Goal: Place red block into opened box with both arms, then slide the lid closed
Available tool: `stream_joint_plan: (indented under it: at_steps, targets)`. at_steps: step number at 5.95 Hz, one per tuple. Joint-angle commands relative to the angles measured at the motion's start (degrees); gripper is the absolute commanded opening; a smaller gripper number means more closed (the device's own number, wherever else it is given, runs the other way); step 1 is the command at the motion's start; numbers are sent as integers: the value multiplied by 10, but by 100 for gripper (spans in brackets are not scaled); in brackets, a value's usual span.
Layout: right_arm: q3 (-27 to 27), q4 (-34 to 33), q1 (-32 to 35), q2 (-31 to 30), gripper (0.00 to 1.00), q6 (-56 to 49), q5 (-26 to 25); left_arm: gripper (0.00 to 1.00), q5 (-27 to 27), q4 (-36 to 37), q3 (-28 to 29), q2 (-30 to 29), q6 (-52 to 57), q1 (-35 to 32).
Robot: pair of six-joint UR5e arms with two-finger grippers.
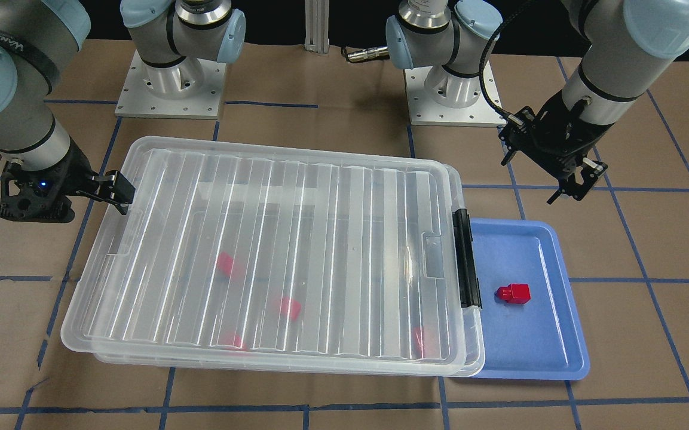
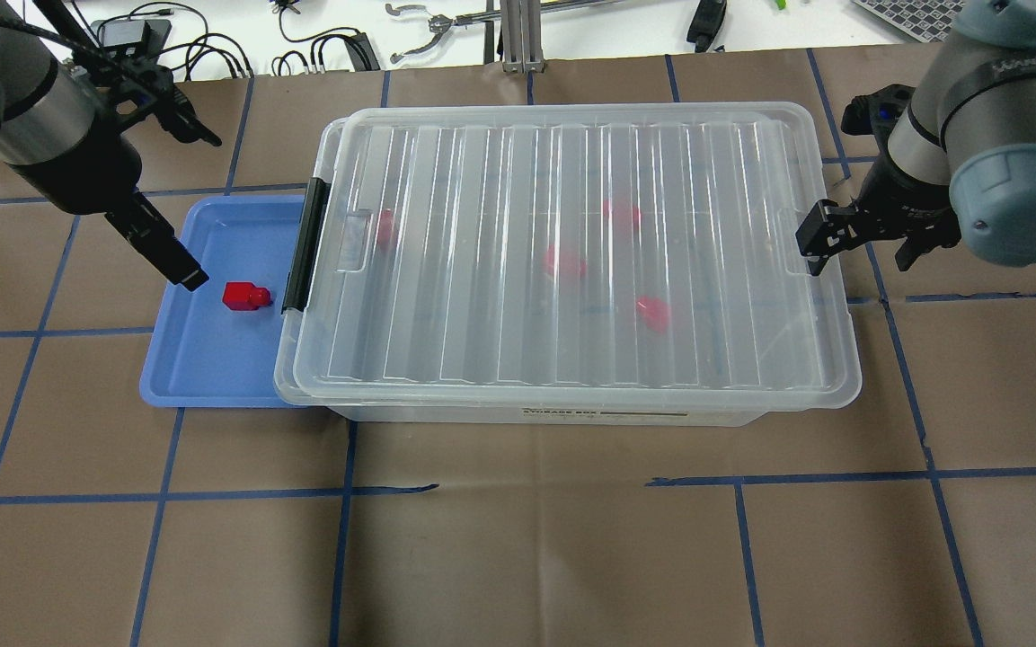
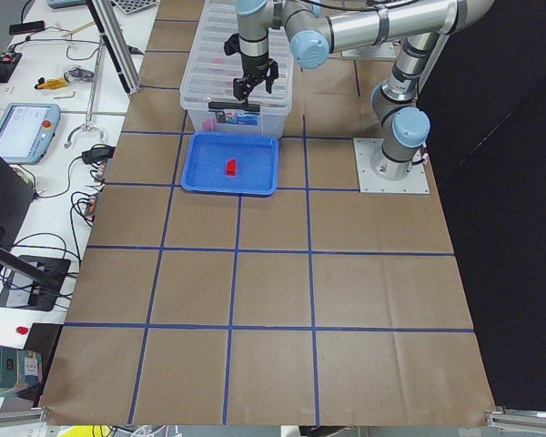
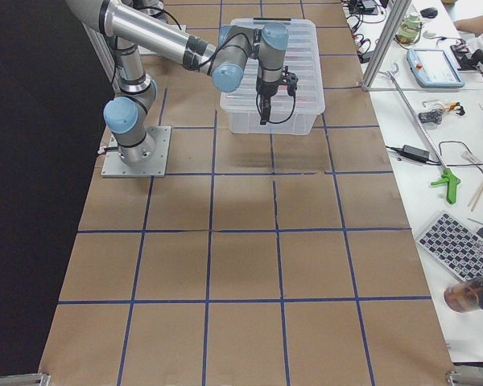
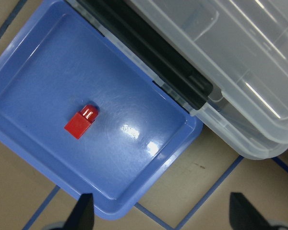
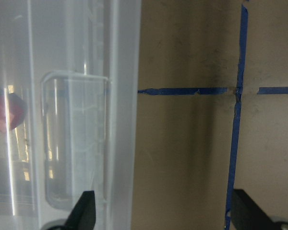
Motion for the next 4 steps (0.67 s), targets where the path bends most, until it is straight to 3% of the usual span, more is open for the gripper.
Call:
stream_joint_plan:
  at_steps: [1, 4]
  targets:
    - [1, 0, -5, 0, 100, -5, -16, 98, -3, 99, -75, -3, 124, 10]
    - [1, -5, -27, 1, 100, -48, -28, 98, -7, 171, -88, -74, 254, 49]
